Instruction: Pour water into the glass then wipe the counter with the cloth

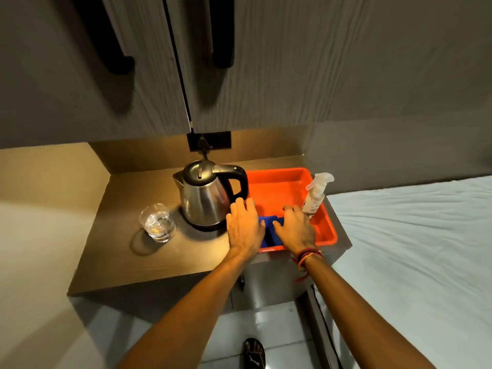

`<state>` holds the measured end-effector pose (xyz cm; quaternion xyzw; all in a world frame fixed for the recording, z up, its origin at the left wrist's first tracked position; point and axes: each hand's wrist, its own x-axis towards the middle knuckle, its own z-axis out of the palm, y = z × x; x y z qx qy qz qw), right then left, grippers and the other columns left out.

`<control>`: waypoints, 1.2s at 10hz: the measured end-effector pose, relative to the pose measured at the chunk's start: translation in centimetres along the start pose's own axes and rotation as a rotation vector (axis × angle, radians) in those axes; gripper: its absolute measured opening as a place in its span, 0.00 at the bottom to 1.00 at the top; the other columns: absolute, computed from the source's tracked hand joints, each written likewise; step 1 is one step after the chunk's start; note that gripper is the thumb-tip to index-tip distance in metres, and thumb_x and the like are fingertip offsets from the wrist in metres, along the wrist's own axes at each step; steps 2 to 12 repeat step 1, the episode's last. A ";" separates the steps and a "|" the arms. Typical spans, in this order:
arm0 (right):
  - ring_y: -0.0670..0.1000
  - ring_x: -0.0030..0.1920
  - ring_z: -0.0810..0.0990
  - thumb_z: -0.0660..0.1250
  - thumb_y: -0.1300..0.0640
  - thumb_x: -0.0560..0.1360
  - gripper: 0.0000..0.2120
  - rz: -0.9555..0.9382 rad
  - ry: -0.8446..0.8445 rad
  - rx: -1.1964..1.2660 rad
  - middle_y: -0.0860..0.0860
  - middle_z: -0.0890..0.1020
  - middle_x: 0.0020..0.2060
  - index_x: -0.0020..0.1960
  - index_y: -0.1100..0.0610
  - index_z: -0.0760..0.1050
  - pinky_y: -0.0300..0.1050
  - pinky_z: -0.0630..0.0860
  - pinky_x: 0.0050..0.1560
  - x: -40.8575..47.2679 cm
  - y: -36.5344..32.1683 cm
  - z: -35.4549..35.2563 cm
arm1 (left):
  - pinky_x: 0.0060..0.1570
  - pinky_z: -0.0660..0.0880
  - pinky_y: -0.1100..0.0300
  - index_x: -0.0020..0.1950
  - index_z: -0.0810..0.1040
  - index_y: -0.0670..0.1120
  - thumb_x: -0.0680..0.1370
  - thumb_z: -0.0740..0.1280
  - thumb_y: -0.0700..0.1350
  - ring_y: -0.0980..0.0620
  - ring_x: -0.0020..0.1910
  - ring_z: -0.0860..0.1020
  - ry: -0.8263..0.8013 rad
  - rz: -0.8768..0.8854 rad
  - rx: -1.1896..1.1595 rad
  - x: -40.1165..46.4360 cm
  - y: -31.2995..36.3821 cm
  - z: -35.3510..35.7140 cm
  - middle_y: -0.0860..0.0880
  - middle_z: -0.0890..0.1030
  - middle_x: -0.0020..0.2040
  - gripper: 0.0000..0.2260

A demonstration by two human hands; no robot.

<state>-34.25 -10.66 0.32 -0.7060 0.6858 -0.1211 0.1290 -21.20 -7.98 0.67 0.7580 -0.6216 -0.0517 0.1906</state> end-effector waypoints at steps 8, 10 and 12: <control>0.55 0.53 0.81 0.64 0.54 0.77 0.11 -0.217 0.224 0.112 0.52 0.80 0.53 0.57 0.56 0.78 0.50 0.78 0.48 -1.1 -1.7 -2.6 | 0.52 0.75 0.51 0.57 0.75 0.47 0.76 0.69 0.49 0.46 0.55 0.76 0.204 0.084 -0.057 0.1 -0.7 -3.7 0.48 0.76 0.56 0.12; 0.55 0.53 0.81 0.64 0.54 0.77 0.11 -0.217 0.224 0.112 0.52 0.80 0.53 0.57 0.56 0.78 0.50 0.78 0.48 -1.1 -1.7 -2.6 | 0.52 0.75 0.51 0.57 0.75 0.47 0.76 0.69 0.49 0.46 0.55 0.76 0.204 0.084 -0.057 0.1 -0.7 -3.7 0.48 0.76 0.56 0.12; 0.55 0.53 0.81 0.64 0.54 0.77 0.11 -0.217 0.224 0.112 0.52 0.80 0.53 0.57 0.56 0.78 0.50 0.78 0.48 -1.1 -1.7 -2.6 | 0.52 0.75 0.51 0.57 0.75 0.47 0.76 0.69 0.49 0.46 0.55 0.76 0.204 0.084 -0.057 0.1 -0.7 -3.7 0.48 0.76 0.56 0.12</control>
